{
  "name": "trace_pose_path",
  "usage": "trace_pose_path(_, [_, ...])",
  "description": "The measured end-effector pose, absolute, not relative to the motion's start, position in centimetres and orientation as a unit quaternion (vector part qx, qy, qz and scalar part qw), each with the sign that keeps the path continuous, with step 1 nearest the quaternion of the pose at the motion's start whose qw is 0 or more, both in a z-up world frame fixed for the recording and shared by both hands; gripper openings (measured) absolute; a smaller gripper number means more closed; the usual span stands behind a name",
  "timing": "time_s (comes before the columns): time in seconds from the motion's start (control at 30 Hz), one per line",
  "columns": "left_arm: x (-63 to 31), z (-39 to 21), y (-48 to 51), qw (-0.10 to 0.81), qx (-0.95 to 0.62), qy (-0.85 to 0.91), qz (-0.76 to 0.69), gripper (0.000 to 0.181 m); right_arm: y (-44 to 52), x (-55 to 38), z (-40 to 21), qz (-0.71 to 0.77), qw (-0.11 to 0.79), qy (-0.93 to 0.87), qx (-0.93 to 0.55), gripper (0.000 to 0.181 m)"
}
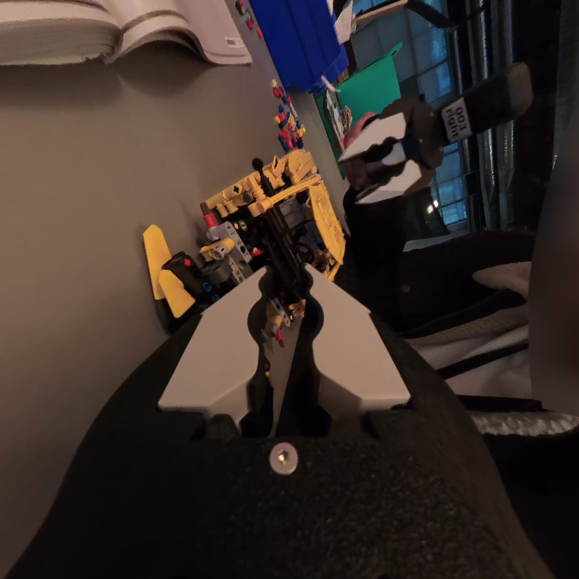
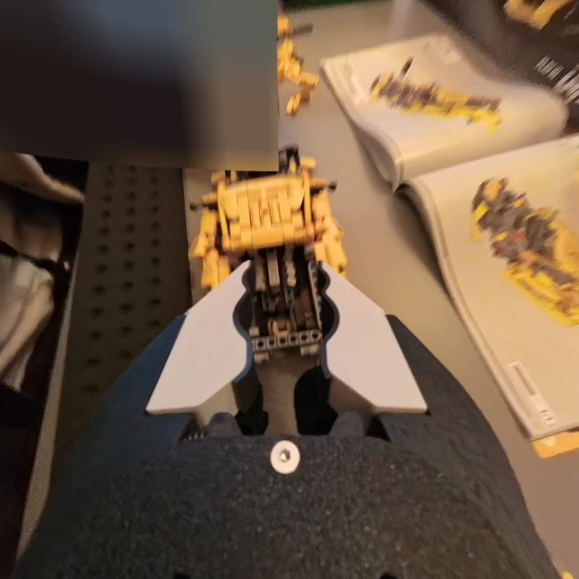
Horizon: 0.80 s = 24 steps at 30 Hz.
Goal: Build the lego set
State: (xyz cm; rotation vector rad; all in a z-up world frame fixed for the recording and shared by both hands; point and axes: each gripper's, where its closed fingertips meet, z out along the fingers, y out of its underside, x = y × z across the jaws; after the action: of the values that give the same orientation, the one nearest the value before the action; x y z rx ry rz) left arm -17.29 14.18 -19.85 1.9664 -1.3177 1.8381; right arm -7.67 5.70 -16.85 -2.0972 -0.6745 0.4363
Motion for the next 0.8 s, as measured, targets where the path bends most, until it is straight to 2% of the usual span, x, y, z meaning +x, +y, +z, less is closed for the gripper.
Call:
trace_pose_path(0.07, [-17.3, -19.0, 15.0, 0.043, 0.651, -0.429, 0.625, 0.020, 7.3, -9.0, -14.2, 0.163, 0.448, -0.270, -0.837, 0.053])
trace_pose_path(0.2, [-18.3, -21.4, 18.0, -0.051, 0.697, -0.474, 0.536, 0.022, 10.8, -14.7, -15.5, 0.124, 0.360, -0.341, -0.860, 0.080])
trace_pose_path(0.37, [-18.6, -22.2, 18.8, -0.128, 0.697, -0.517, 0.481, 0.040, 13.2, -17.3, -19.6, 0.125, 0.232, -0.367, -0.892, 0.069])
trace_pose_path(0.47, [-18.6, -23.5, 18.3, -0.130, 0.697, -0.545, 0.447, 0.054, 14.0, -18.2, -20.4, 0.097, 0.209, -0.385, -0.894, 0.065])
trace_pose_path(0.67, [-18.5, -23.6, 18.0, -0.145, 0.689, -0.550, 0.448, 0.053, 14.6, -18.5, -22.1, 0.045, 0.153, -0.412, -0.897, 0.048])
trace_pose_path(0.8, [-18.6, -23.6, 18.0, -0.148, 0.689, -0.549, 0.449, 0.052, 14.4, -18.3, -22.2, 0.029, 0.109, -0.414, -0.903, 0.046])
